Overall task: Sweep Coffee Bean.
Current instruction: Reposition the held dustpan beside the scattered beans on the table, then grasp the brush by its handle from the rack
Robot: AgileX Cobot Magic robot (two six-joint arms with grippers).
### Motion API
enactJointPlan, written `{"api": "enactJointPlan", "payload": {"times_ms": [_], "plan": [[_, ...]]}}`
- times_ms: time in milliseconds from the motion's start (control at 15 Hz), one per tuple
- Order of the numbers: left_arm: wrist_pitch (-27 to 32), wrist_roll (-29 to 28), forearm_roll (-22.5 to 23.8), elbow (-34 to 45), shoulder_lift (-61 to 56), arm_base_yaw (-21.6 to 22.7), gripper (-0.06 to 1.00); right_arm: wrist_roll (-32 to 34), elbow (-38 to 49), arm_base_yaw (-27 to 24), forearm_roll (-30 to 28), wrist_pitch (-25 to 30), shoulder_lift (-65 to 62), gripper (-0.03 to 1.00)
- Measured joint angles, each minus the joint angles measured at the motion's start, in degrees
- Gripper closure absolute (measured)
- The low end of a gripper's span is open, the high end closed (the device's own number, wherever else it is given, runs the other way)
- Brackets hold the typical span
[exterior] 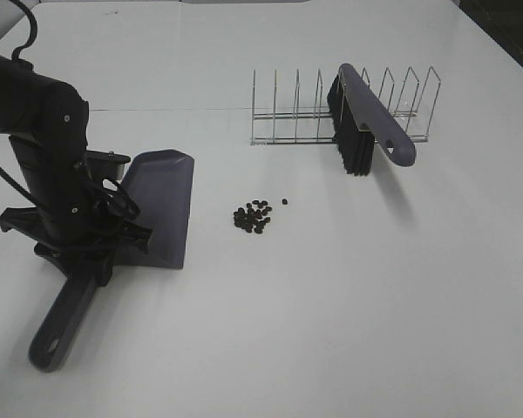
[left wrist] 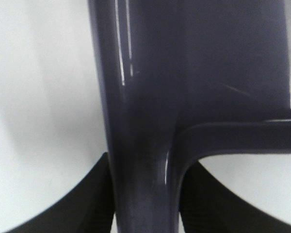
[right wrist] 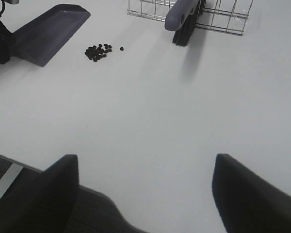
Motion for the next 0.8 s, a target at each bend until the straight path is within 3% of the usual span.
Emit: {"api": "enactJointPlan", "payload": {"times_ms": [200,800], "plan": [[7.3,1.0,2.4,0.0,-2.9,0.0,0.62,0.0,0.0,0.0,0.0,0.0,0.0,0.33],[8.2,1.2,2.8,0.0,-14.2,0.0,0.62,0.6,0.0,0.0,0.0,-0.1,0.2,0.33]]}}
